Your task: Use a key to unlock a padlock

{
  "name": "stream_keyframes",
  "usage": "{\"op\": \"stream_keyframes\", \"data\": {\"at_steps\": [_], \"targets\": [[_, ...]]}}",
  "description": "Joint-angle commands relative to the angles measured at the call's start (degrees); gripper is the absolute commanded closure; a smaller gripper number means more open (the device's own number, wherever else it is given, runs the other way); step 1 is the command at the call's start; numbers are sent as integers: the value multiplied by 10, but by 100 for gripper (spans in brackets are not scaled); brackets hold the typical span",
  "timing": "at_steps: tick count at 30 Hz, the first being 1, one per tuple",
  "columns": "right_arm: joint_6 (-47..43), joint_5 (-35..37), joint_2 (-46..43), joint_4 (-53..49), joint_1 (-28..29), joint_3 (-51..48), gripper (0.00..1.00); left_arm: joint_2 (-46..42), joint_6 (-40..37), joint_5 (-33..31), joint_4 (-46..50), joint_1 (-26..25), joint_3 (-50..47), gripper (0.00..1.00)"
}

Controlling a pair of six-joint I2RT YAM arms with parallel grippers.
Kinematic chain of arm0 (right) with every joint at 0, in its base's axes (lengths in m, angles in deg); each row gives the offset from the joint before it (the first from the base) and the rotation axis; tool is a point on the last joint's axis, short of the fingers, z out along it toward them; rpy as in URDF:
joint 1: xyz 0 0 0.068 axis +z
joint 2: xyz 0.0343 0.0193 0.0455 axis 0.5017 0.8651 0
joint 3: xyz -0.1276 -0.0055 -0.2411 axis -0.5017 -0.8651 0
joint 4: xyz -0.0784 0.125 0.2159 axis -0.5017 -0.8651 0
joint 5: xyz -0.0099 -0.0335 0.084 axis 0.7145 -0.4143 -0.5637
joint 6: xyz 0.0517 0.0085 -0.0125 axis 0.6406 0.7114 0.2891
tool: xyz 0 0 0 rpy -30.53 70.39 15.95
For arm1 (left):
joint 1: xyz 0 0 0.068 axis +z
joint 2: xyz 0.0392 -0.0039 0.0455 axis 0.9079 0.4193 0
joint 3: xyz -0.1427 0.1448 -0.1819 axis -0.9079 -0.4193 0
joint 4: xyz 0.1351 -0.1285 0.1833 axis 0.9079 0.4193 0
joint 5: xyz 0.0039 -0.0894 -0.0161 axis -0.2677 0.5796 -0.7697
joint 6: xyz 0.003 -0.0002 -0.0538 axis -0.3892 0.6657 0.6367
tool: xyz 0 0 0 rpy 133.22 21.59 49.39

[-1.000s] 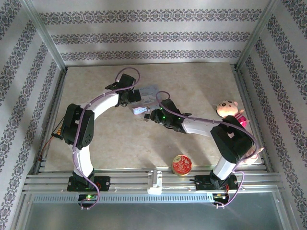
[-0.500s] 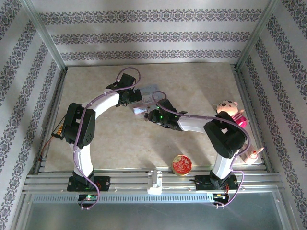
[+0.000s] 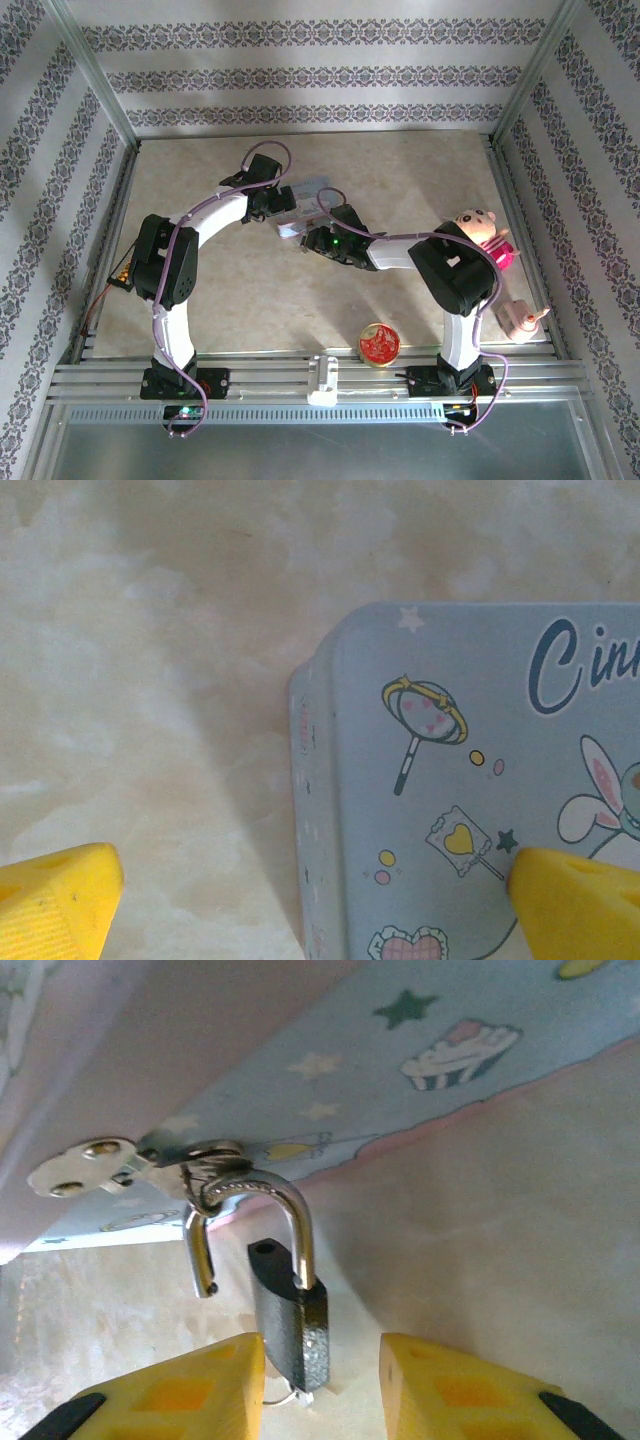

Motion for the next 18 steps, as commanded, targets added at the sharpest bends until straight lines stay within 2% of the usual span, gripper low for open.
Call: {"op": "stream_keyframes", "data": {"at_steps": [1,12,18], "targets": [[3,-13,14,34,-1,8,64,19,3,9,32,7,-21,1],[13,-24,42,43,0,28,68,18,6,15,30,7,-21,1],[25,-15,44,47,1,26,77,18,8,19,28,8,-21,1]]}}
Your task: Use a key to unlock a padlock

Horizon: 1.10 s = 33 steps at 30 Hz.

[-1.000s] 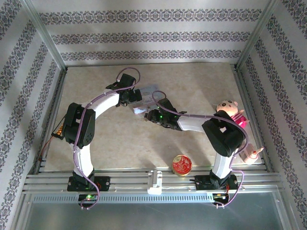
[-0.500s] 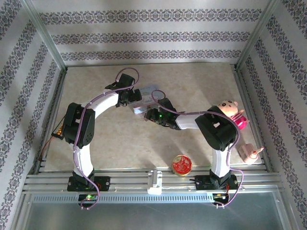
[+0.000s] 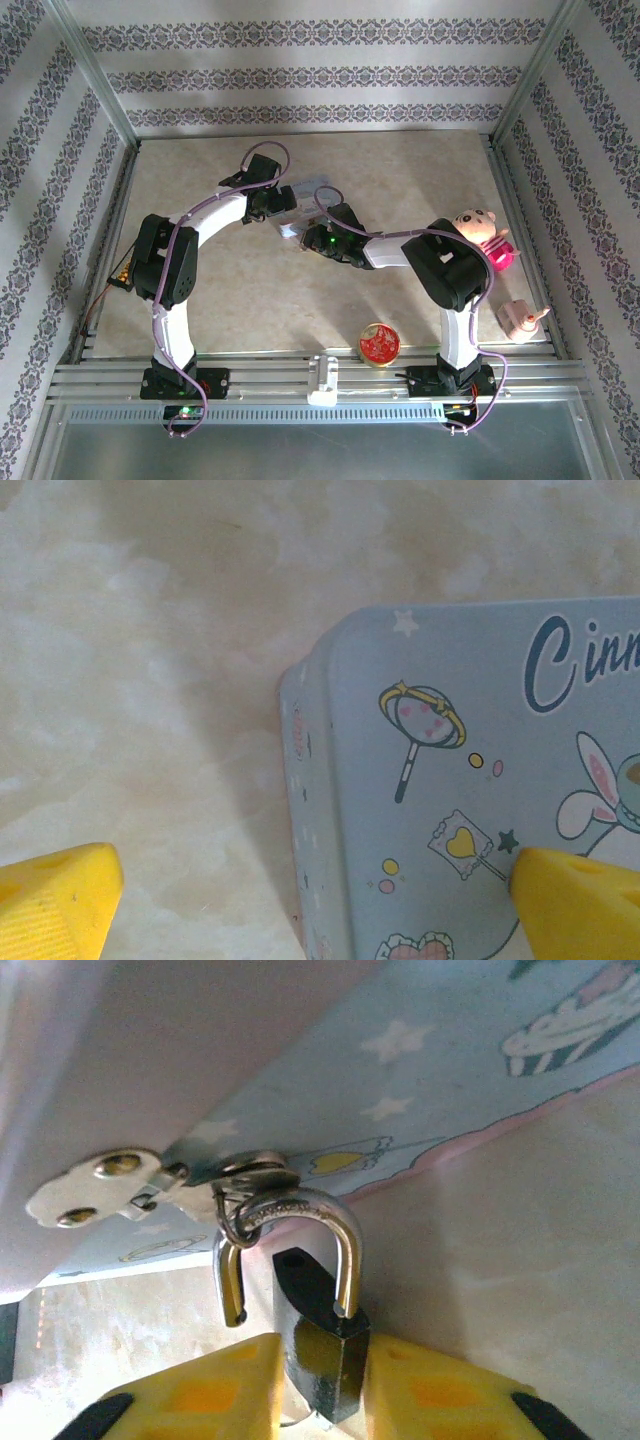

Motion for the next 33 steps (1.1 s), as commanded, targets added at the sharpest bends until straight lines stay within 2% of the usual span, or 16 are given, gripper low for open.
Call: {"op": "stream_keyframes", "data": {"at_steps": [1,6,7,20,33], "targets": [[11,2,13,18,0,8,79,18,-2,4,37,5,-19,1],[23,22,-1,33,-3,-18,99,13,-2,0,40,8,-23,1],[26,26,-5,37,-5,-24,100,12,-2,0,39,9,-24,1],[24,40,-67,79,-19,-90,100,2,9,14,30,32,-57,1],[52,33,-53,122,-23,-99,100,-9,8,13,27,35,-68,1]]}}
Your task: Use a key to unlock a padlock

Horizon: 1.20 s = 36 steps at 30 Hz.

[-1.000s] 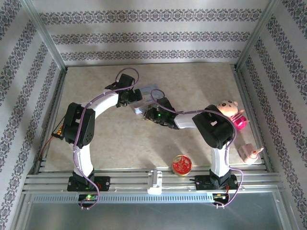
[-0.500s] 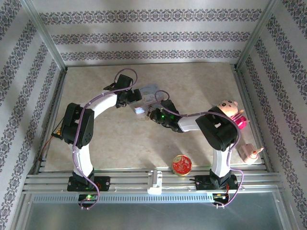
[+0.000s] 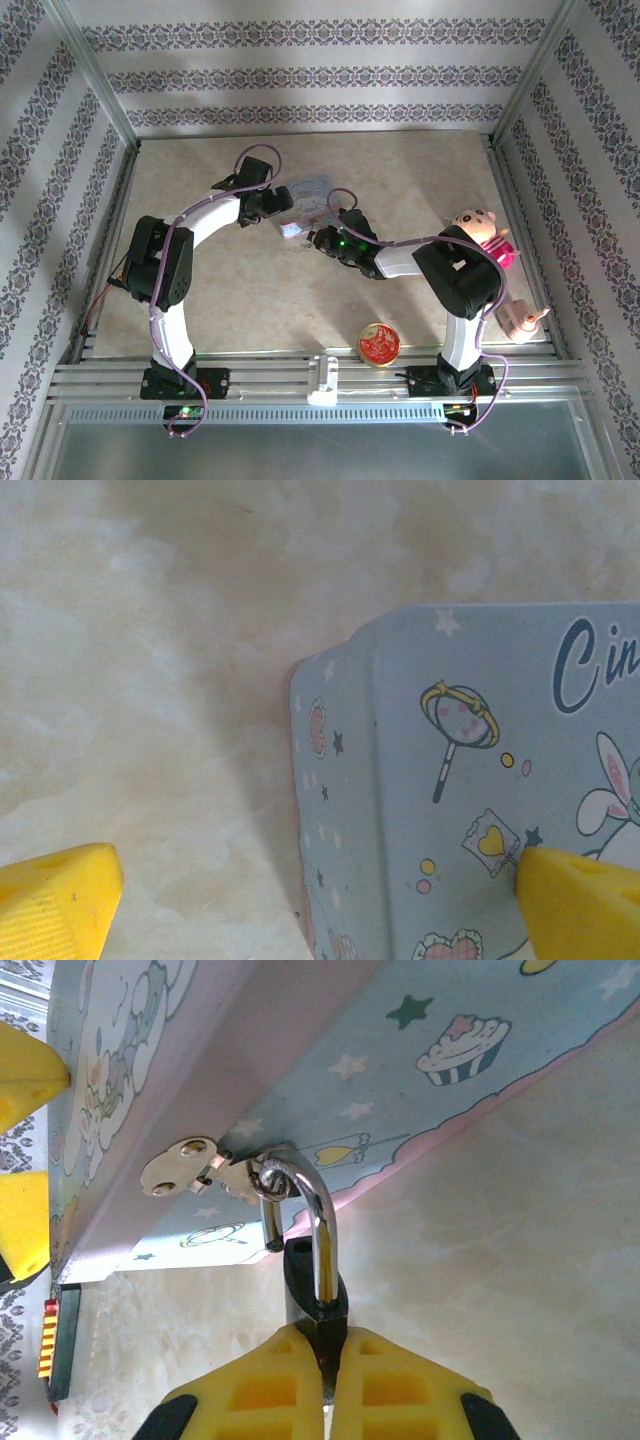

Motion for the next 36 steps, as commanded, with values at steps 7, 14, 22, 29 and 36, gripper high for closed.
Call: {"op": "stream_keyframes", "data": {"at_steps": [7,14,22,29,36], "targets": [[13,0,8,34,-19,-5,100,5,-6,-31,65,15,-29,1],[16,-84,29,117,-26,-6,100,5,-5,-29,64,16,-29,1],[44,-159,44,237,-28,-34,100,4,-6,-26,63,17,-26,1],[51,-148,36,264,-39,-62,100,3,-5,-26,63,18,-28,1],[58,-143,42,294,-47,-64,100,2,-6,-27,64,18,-28,1]]}}
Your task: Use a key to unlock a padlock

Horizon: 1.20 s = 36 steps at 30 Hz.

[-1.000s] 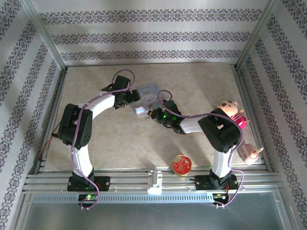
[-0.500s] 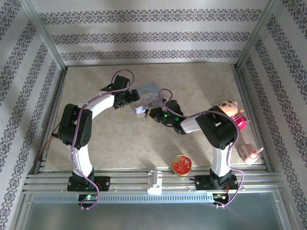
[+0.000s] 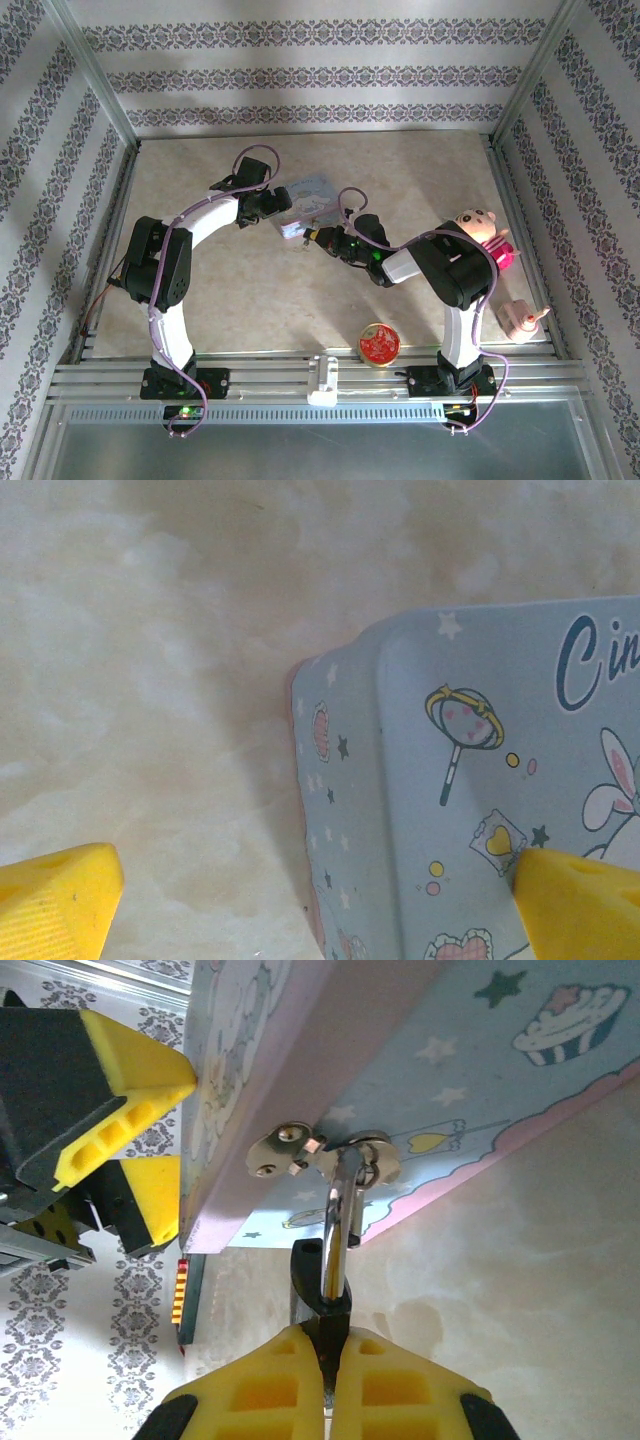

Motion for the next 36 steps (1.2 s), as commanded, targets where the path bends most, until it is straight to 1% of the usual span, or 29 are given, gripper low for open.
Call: {"op": "stream_keyframes", "data": {"at_steps": [1,8,15,19,30,36], "targets": [[4,-6,3,65,-7,1,100,7,-7,-31,65,13,-21,1],[10,-1,15,93,-10,12,100,7,-7,-27,66,13,-19,1],[51,19,48,185,-16,16,100,6,-9,-26,70,13,-17,1],[62,32,65,216,-17,17,100,7,-12,-27,72,14,-14,1],[60,65,74,256,-36,3,100,17,-13,-25,77,15,-13,1],[53,84,71,258,-39,9,100,15,-13,-28,83,17,-18,1]]}}
